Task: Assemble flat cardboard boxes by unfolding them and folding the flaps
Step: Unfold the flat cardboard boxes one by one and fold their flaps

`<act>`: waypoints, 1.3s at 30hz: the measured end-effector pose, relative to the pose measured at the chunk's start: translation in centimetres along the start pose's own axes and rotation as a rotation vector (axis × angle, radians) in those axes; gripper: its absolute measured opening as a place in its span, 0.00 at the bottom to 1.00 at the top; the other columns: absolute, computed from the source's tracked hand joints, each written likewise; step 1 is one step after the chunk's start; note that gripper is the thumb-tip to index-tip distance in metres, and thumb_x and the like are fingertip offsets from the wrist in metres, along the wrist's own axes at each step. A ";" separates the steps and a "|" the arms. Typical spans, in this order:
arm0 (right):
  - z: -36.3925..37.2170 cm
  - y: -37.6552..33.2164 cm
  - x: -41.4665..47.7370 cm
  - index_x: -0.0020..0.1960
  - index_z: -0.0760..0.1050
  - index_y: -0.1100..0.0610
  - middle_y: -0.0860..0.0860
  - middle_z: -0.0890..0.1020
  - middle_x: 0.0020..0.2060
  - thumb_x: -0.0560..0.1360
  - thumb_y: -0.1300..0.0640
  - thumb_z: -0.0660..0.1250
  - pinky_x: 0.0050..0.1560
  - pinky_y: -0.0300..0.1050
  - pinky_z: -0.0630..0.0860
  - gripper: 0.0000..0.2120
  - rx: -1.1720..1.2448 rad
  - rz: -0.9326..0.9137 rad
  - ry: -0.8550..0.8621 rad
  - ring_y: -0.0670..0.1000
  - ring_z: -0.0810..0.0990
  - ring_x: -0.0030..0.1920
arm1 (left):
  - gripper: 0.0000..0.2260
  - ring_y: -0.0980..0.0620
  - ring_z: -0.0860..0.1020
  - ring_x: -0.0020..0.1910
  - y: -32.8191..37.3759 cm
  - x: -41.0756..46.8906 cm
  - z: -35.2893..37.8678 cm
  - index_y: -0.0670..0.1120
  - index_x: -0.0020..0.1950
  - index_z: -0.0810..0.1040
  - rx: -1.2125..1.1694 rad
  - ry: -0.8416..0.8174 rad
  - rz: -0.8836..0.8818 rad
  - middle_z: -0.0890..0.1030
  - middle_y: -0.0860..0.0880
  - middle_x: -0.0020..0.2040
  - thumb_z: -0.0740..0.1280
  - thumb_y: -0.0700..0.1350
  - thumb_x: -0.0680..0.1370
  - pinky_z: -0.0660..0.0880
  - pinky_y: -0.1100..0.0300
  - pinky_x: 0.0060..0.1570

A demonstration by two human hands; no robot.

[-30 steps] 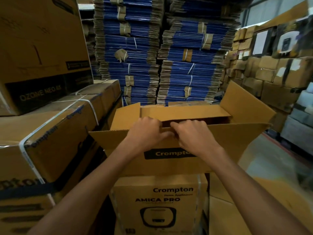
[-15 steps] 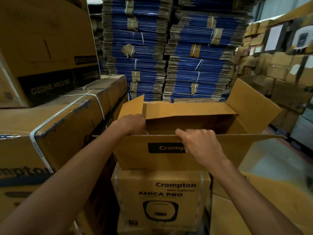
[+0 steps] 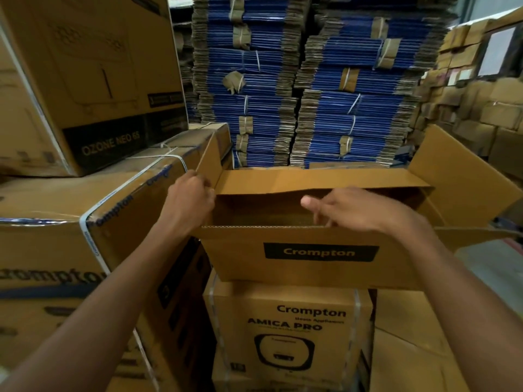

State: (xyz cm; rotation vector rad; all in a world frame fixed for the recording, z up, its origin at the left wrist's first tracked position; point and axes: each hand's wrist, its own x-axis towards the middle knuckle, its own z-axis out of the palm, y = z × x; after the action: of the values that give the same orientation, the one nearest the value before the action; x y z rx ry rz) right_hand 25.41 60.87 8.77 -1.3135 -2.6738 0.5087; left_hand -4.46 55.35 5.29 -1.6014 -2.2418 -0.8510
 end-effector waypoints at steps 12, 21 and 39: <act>-0.1 3.6 11.3 0.80 0.59 0.53 0.55 0.73 0.70 0.79 0.50 0.70 0.59 0.51 0.78 0.34 -0.230 0.187 -0.124 0.53 0.76 0.58 | 0.18 0.40 0.77 0.64 -0.4 -1.6 0.2 0.40 0.70 0.75 -0.015 0.026 0.016 0.74 0.39 0.70 0.63 0.34 0.80 0.80 0.46 0.60; -3.2 4.9 14.4 0.82 0.52 0.52 0.59 0.76 0.66 0.80 0.55 0.67 0.65 0.63 0.74 0.36 -0.226 0.190 0.312 0.59 0.79 0.61 | 0.20 0.42 0.78 0.64 -0.5 -2.1 0.2 0.40 0.72 0.74 -0.068 0.037 0.025 0.73 0.40 0.72 0.61 0.32 0.81 0.79 0.57 0.56; -4.9 4.3 20.4 0.70 0.69 0.55 0.59 0.79 0.54 0.79 0.55 0.64 0.61 0.61 0.77 0.20 -0.281 0.232 0.333 0.60 0.80 0.56 | 0.13 0.57 0.79 0.45 -0.1 2.3 0.5 0.46 0.65 0.79 -0.053 -0.047 0.005 0.78 0.49 0.64 0.61 0.40 0.84 0.75 0.68 0.36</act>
State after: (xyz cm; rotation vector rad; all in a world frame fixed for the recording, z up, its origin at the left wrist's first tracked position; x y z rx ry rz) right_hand 17.27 80.54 11.02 -1.6277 -2.3917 -0.0720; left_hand -5.36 57.39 6.06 -1.6658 -2.2641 -0.8876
